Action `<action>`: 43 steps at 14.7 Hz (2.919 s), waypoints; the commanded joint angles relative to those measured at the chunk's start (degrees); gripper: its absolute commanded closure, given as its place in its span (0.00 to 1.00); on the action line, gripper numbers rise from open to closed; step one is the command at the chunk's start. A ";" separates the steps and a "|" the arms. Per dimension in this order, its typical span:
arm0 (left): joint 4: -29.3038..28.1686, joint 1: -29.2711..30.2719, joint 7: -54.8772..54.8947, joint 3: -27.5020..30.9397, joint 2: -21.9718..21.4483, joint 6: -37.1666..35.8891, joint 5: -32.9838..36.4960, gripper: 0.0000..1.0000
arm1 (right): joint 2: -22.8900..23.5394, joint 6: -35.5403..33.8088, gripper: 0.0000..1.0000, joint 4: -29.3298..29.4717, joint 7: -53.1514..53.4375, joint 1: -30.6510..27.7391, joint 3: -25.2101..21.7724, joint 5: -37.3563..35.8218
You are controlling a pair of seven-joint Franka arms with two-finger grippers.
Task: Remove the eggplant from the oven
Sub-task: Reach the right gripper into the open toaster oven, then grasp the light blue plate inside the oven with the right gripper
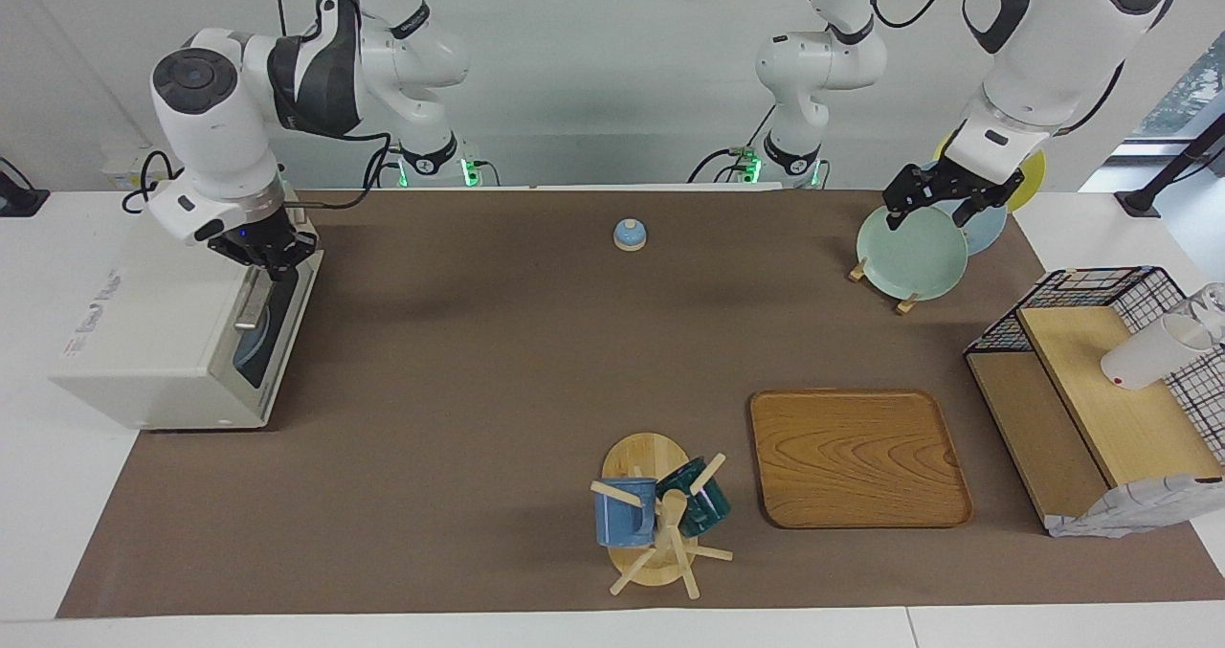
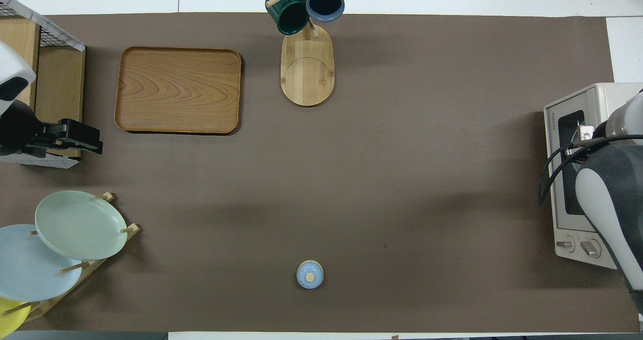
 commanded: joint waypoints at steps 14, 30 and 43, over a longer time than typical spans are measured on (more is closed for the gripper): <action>-0.37 0.33 0.33 -0.27 -0.62 -0.11 1.11 0.00 | 4.30 17.00 1.00 -9.33 2.81 4.91 0.58 -0.12; -0.37 0.33 0.33 -0.19 -0.62 -0.11 1.11 0.00 | 11.53 24.50 1.00 -10.74 11.50 11.49 0.58 10.34; -0.29 0.33 0.24 -0.19 -0.62 -0.11 1.11 0.00 | 4.23 10.24 0.35 -7.74 -1.94 0.25 0.14 9.90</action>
